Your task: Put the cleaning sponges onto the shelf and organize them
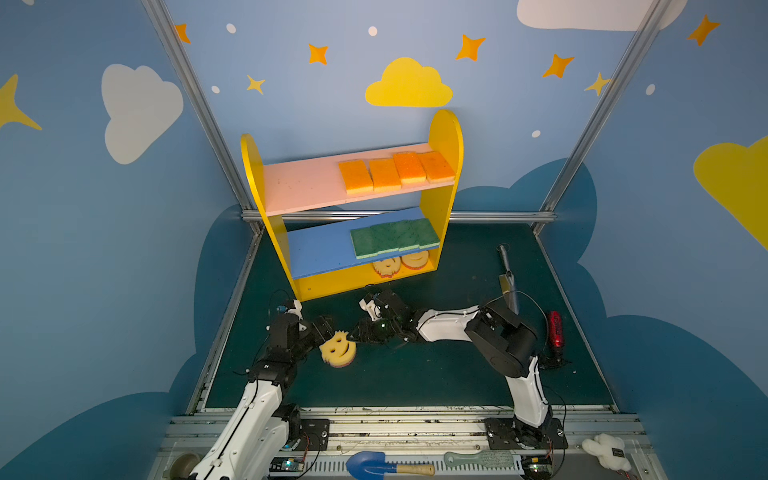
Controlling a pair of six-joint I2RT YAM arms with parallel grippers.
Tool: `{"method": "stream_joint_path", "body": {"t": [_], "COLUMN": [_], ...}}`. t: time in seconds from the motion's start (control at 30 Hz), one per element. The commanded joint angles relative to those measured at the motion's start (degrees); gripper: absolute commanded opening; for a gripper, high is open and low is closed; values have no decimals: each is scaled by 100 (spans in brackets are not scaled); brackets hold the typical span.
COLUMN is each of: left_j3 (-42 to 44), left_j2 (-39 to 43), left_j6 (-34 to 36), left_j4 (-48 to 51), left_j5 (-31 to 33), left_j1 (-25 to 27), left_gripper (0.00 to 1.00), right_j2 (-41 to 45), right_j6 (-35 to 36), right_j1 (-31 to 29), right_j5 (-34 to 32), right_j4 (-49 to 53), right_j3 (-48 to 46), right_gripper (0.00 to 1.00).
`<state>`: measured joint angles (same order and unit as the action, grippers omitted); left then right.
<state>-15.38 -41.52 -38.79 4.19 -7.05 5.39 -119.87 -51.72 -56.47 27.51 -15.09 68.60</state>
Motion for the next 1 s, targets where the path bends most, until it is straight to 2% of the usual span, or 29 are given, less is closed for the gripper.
{"method": "stream_joint_path", "body": {"t": [0.0,0.17,0.3,0.43,0.67,0.97], "left_j3": [271,356,482,499,536,611], "left_j2": [286,914,1263,1392,1331,1286], "left_j6": [61,72,69,82,174,196], "left_j4": [-62,239,319,388,243,34], "left_j5": [190,262,327,344,292,119], "left_j1": [-50,-96,-105,-100,-106,-133], "left_gripper": [86,87,87,87,87,87], "right_j2": [-203,-344,-279,-30,401,348], "right_j6": [-37,-225,-342,-381,-632,-1158], "right_j1": [-13,11,48,176,825,1369], "right_j5": [84,121,137,39,-132,-537], "right_j4": [143,-19,-180,-173,-155,-452], "right_j3": [159,168,95,-45,-245,39], "right_gripper": [40,14,3,0,0,0]}}
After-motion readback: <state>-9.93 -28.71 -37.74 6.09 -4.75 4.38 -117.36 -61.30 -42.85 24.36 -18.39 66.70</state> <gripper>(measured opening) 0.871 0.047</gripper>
